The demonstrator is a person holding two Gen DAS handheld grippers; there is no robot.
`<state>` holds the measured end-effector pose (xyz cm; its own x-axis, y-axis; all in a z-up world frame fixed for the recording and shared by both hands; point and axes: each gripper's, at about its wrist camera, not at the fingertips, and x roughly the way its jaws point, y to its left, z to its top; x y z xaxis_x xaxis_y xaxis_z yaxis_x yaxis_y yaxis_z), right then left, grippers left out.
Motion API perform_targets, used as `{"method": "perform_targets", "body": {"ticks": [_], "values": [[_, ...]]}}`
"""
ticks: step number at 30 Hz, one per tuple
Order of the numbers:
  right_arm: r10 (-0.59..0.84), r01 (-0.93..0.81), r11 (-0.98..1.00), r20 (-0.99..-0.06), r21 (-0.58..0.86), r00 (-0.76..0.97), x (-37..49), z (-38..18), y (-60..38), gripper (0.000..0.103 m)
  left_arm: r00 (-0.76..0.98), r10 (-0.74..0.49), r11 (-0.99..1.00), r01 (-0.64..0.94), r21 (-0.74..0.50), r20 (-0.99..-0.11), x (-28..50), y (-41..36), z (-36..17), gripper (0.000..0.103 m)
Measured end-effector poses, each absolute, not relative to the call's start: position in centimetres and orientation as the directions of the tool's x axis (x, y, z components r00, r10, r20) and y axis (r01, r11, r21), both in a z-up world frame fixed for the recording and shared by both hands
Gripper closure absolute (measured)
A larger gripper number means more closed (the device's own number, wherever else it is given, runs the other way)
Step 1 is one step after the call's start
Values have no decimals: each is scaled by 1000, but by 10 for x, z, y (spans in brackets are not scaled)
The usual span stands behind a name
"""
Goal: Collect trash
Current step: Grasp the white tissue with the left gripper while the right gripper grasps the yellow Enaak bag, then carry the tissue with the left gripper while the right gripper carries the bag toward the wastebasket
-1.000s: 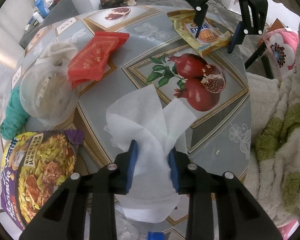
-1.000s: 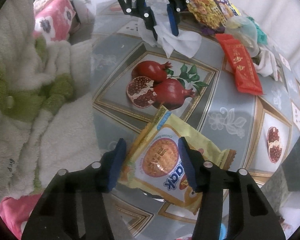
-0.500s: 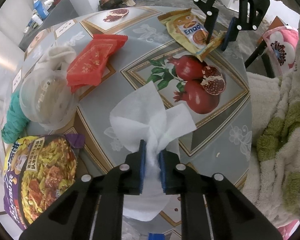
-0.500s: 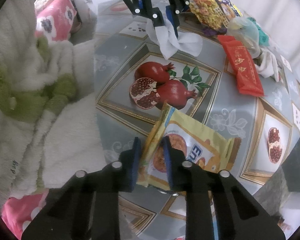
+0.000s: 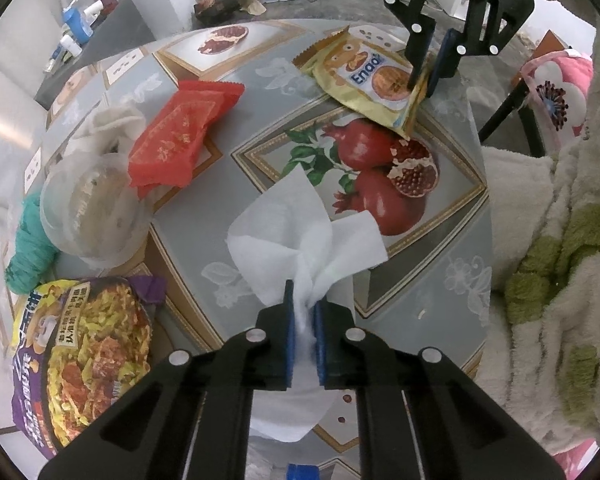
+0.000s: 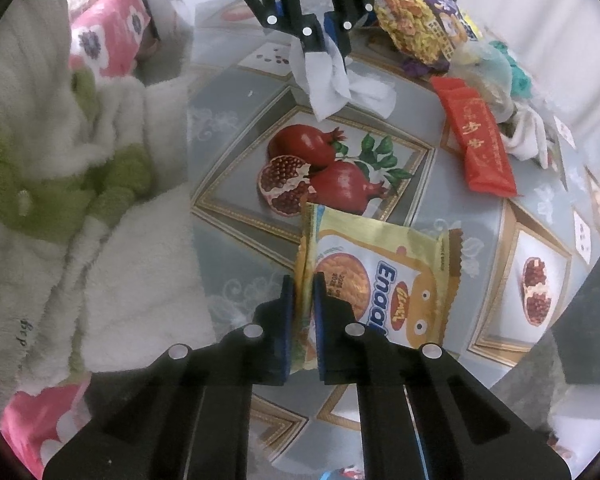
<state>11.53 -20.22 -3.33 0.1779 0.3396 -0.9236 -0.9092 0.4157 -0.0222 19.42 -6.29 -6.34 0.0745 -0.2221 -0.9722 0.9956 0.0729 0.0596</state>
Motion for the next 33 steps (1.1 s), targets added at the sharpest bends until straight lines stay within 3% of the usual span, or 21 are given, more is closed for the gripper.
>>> {"method": "perform_targets", "body": {"ticks": [19, 33], "values": [[313, -906, 415, -922, -85, 230, 110, -13, -198, 97, 118, -249, 79, 992, 101, -961, 186, -55, -37, 95], [282, -855, 484, -892, -186, 353, 84, 25, -218, 98, 196, -309, 81, 980, 180, -931, 166, -66, 10, 95]]}}
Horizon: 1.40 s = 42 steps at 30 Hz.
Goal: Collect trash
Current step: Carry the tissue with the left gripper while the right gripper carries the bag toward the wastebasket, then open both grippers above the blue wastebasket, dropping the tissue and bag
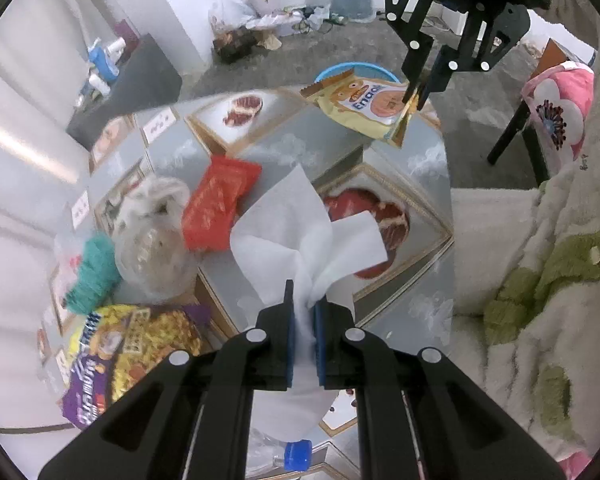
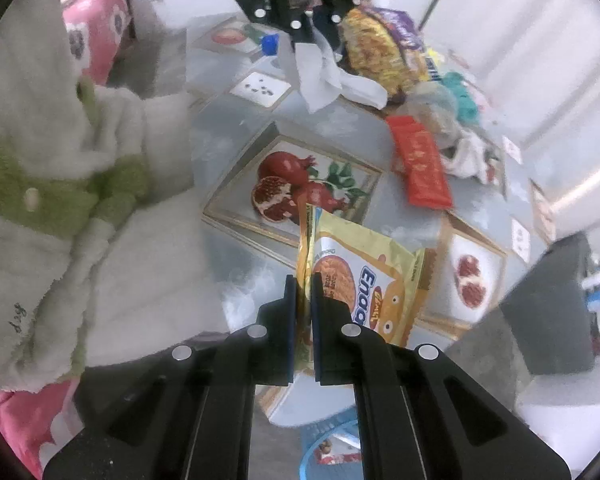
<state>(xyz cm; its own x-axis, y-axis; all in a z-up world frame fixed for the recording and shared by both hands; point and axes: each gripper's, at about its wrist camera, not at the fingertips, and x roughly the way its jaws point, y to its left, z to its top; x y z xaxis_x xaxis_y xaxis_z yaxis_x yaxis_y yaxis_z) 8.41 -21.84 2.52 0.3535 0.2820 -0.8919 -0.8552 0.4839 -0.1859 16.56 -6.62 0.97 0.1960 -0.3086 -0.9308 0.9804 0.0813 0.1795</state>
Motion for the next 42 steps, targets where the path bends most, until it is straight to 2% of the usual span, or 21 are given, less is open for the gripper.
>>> {"method": "perform_targets", "body": {"ticks": [10, 19, 25, 32, 38, 40, 42], "values": [[203, -743, 619, -862, -255, 464, 48, 47, -266, 98, 227, -367, 11, 971, 240, -902, 144, -108, 37, 95], [90, -537, 807, -848, -245, 523, 16, 42, -348, 98, 174, -459, -81, 968, 236, -871, 121, -196, 39, 95], [14, -343, 922, -868, -181, 496, 10, -1, -414, 98, 117, -513, -110, 973, 201, -851, 114, -309, 11, 95], [-22, -137, 986, -885, -96, 466, 22, -75, -472, 98, 105, -435, -119, 978, 173, -894, 115, -457, -57, 95], [-66, -20, 996, -888, -84, 456, 49, -150, -500, 95, 108, -366, -58, 989, 138, -924, 132, -545, -121, 92], [-78, 26, 997, -885, -74, 458, 57, -175, -507, 90, 88, -349, -32, 994, 106, -933, 141, -564, -141, 78], [-73, 91, 995, -890, -36, 450, 64, -200, -520, 76, 107, -331, 1, 994, 113, -937, 148, -579, -161, 63]]}}
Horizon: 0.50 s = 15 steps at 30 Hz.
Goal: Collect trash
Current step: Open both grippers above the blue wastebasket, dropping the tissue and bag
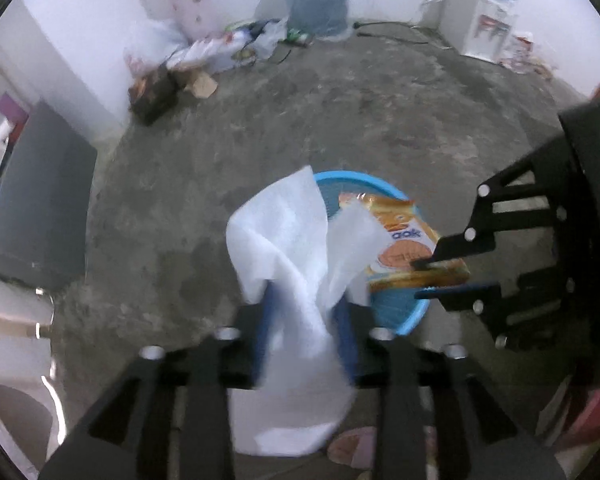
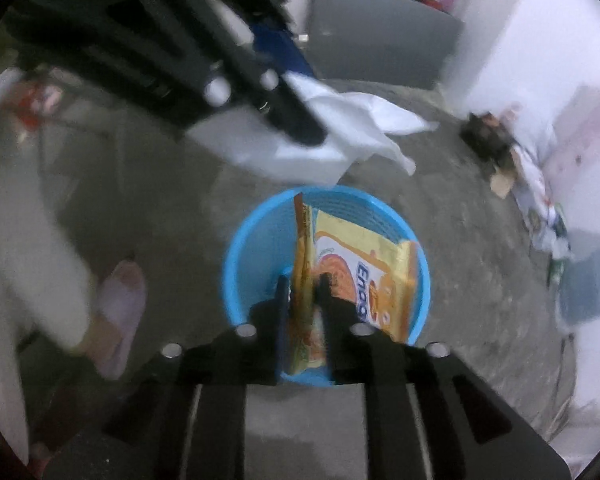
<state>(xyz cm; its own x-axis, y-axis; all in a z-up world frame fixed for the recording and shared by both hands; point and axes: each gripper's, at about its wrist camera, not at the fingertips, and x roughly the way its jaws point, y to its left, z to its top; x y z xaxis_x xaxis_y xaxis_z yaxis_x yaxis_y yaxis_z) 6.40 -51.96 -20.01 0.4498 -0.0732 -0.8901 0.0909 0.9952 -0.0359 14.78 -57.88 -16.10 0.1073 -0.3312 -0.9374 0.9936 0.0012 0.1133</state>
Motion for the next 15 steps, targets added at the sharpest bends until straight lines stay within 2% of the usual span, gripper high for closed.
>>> {"method": "perform_targets", "body": {"ticks": [2, 4, 8, 15], "values": [[-89, 133, 991, -895, -33, 437, 63, -215, -528, 67, 123, -340, 17, 992, 125, -932, 150, -584, -169, 53], [-99, 169, 985, -893, -27, 439, 56, -225, -531, 64, 134, -352, 30, 991, 132, -926, 152, -585, -172, 46], [-106, 235, 972, -878, 8, 468, 46, -221, -534, 59, 124, -393, 20, 992, 126, -911, 151, -572, -166, 42], [-141, 272, 962, -844, 6, 518, 30, -186, -532, 50, 127, -422, 40, 992, 121, -898, 150, -557, -148, 41]]}}
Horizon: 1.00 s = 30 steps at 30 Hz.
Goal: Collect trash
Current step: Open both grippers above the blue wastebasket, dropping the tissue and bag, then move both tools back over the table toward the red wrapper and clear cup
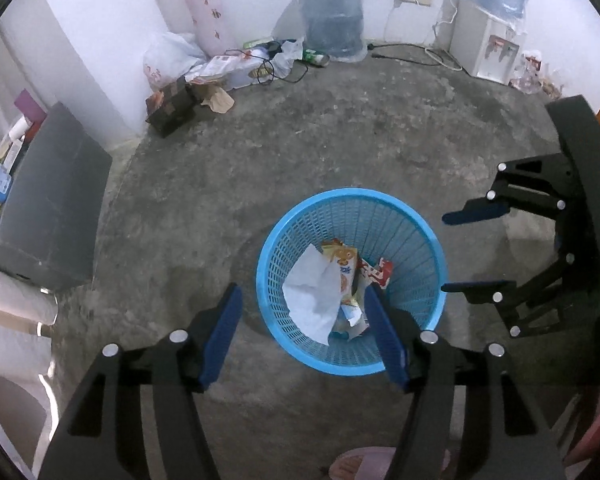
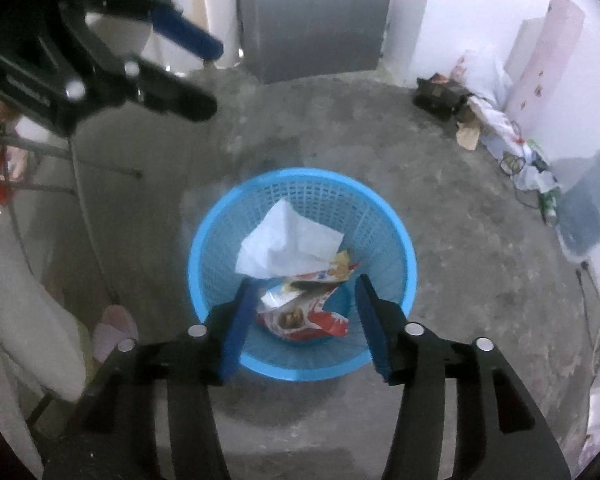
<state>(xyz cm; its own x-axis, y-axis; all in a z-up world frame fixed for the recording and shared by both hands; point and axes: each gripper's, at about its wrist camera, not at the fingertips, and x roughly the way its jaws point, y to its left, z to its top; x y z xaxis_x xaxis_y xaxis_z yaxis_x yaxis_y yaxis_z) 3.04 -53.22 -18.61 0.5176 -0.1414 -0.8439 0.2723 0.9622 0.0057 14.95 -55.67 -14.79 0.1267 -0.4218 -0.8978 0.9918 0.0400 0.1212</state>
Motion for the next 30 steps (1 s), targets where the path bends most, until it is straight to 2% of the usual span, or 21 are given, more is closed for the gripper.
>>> {"method": "perform_targets", "body": {"ticks": [1, 3, 8, 10, 12, 16, 17, 22, 26, 30], "values": [[-143, 272, 962, -834, 10, 534, 28, -177, -528, 48, 126, -436, 50, 992, 115, -891, 149, -552, -141, 41], [-160, 283, 959, -813, 6, 559, 21, -164, -521, 35, 117, -464, 68, 993, 97, -878, 147, -542, -128, 41], [-221, 334, 942, -751, -1, 622, 3, -122, -507, 14, 79, -610, 97, 995, 26, -789, 137, -491, -73, 41], [-260, 376, 927, -728, -4, 634, -6, -102, -498, 8, 73, -645, 113, 994, 0, -760, 130, -468, -51, 28], [-298, 412, 911, -706, -10, 643, -12, -87, -493, 8, 80, -685, 130, 991, -13, -724, 118, -440, -28, 24], [-386, 490, 871, -650, -24, 655, -30, -51, -473, 8, 81, -748, 177, 981, -80, -659, 99, -383, 8, 8], [-402, 505, 862, -643, -27, 652, -31, -46, -469, 8, 80, -766, 196, 974, -113, -638, 95, -366, 15, 6], [-430, 497, 867, -548, -30, 717, -38, -13, -432, 8, 122, -821, 320, 908, -271, -558, 84, -289, 40, 6], [-394, 435, 899, -503, -38, 770, -29, 6, -405, 8, 211, -814, 418, 860, -293, -542, 79, -228, 51, 6], [-319, 379, 925, -474, 35, 821, -17, 24, -385, 8, 279, -808, 487, 812, -322, -519, 76, -163, 58, 6]]}}
